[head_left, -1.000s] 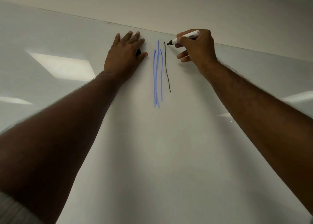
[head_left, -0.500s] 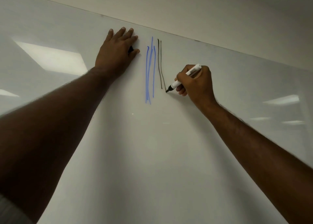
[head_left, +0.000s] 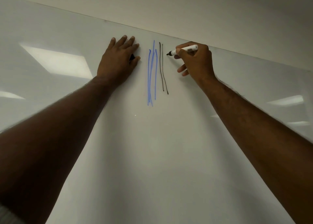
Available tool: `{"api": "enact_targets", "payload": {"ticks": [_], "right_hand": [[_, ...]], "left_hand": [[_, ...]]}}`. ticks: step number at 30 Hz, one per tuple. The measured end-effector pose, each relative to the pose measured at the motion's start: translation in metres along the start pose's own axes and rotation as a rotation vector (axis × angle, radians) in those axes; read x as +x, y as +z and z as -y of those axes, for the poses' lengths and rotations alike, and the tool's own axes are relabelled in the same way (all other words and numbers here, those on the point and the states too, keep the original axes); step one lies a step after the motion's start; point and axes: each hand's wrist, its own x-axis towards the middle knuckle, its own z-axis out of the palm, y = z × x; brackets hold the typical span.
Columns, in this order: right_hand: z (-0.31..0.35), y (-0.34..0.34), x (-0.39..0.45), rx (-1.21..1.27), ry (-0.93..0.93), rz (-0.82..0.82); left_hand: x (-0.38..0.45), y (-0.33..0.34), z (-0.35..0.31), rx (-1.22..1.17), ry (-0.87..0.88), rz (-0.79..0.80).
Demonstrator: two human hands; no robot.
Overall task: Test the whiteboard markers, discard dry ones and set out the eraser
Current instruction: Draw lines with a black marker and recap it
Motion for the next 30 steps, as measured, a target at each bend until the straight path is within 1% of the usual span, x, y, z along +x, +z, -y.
{"api": "enact_targets", "payload": {"ticks": [5, 10, 13, 16, 18, 20, 24, 28, 30], "right_hand": [[0.002, 0.003, 0.003, -0.003, 0.043, 0.016], [-0.008, 0.000, -0.027, -0.059, 0.111, 0.067], [-0.008, -0.007, -0.037, 0.049, 0.128, 0.082], [0.001, -0.016, -0.048, 0.203, 0.106, 0.045], [0.010, -0.021, -0.063, 0.299, 0.081, 0.013], [0.018, -0.025, -0.086, 0.385, 0.067, -0.012], [0.028, -0.023, -0.142, 0.516, 0.129, -0.038], [0.033, -0.006, -0.190, 0.619, 0.208, 0.023], [0.037, 0.004, -0.209, 0.654, 0.208, 0.088]], "left_hand": [[-0.007, -0.001, -0.002, 0.008, 0.012, 0.013], [-0.011, -0.001, -0.004, -0.025, -0.016, 0.015], [-0.015, -0.002, -0.005, -0.076, -0.041, 0.014], [-0.024, -0.005, -0.008, -0.174, -0.095, -0.012], [-0.036, -0.009, -0.014, -0.287, -0.150, -0.068], [-0.055, -0.012, -0.023, -0.464, -0.205, -0.144], [-0.106, -0.023, -0.046, -0.867, -0.351, -0.243], [-0.142, -0.036, -0.066, -1.073, -0.533, -0.274], [-0.151, -0.044, -0.078, -1.297, -0.675, -0.279]]}}
